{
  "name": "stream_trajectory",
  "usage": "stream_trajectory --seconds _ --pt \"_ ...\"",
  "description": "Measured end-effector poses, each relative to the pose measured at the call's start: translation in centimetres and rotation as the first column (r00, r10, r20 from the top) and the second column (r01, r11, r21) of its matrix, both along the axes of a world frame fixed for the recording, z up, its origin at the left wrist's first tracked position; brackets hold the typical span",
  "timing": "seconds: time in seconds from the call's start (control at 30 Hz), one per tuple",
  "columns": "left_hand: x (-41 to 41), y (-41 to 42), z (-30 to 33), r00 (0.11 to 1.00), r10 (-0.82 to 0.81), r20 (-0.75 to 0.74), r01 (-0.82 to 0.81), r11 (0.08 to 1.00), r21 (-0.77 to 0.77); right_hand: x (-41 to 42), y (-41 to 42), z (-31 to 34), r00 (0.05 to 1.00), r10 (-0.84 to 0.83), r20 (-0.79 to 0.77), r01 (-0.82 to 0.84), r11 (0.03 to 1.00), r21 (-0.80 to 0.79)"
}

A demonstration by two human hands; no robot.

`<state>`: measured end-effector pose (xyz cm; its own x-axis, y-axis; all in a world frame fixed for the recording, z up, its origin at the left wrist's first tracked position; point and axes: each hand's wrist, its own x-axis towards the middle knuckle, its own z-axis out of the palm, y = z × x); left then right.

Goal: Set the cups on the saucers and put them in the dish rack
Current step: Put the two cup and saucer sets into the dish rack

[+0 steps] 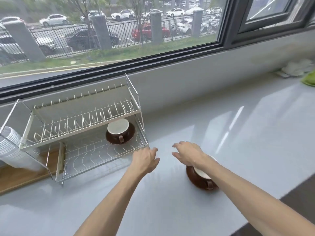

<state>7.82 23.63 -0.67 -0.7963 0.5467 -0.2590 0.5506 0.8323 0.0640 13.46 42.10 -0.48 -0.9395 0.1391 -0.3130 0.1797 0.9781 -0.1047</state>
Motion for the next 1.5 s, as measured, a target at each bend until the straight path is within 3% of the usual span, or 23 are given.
stream_trajectory --seconds 0.2,0.4,0.7,0.9,1.13,1.3,1.5 --pt "3.3 5.5 -1.2 0.998 -0.057 -0.019 0.060 0.984 0.165 4.9 5.4 -0.8 0.973 -0.222 -0.060 0.217 0.973 -0.079" --pt "7.4 9.0 -3.5 0.999 -0.013 0.044 -0.005 0.929 0.370 9.6 8.8 -2.6 0.901 -0.416 -0.119 0.384 0.895 -0.226" --pt "10.4 10.3 -7.6 0.952 0.084 0.294 -0.225 0.843 0.489 12.6 9.1 -5.6 0.831 -0.548 -0.097 0.459 0.773 -0.438" --pt "10.9 10.9 -8.5 0.925 0.074 0.372 -0.266 0.826 0.497 13.3 8.9 -7.4 0.806 -0.590 -0.051 0.455 0.672 -0.584" --pt "10.3 10.9 -8.4 0.849 0.101 0.518 -0.412 0.741 0.531 12.7 9.2 -7.4 0.776 -0.631 -0.017 0.474 0.601 -0.644" --pt "9.6 11.0 -8.1 0.775 0.088 0.626 -0.478 0.729 0.490 12.3 9.3 -7.2 0.704 -0.707 0.064 0.519 0.452 -0.725" --pt "9.1 10.6 -7.6 0.703 0.039 0.710 -0.540 0.679 0.497 12.0 8.9 -6.8 0.682 -0.727 0.078 0.525 0.413 -0.744"
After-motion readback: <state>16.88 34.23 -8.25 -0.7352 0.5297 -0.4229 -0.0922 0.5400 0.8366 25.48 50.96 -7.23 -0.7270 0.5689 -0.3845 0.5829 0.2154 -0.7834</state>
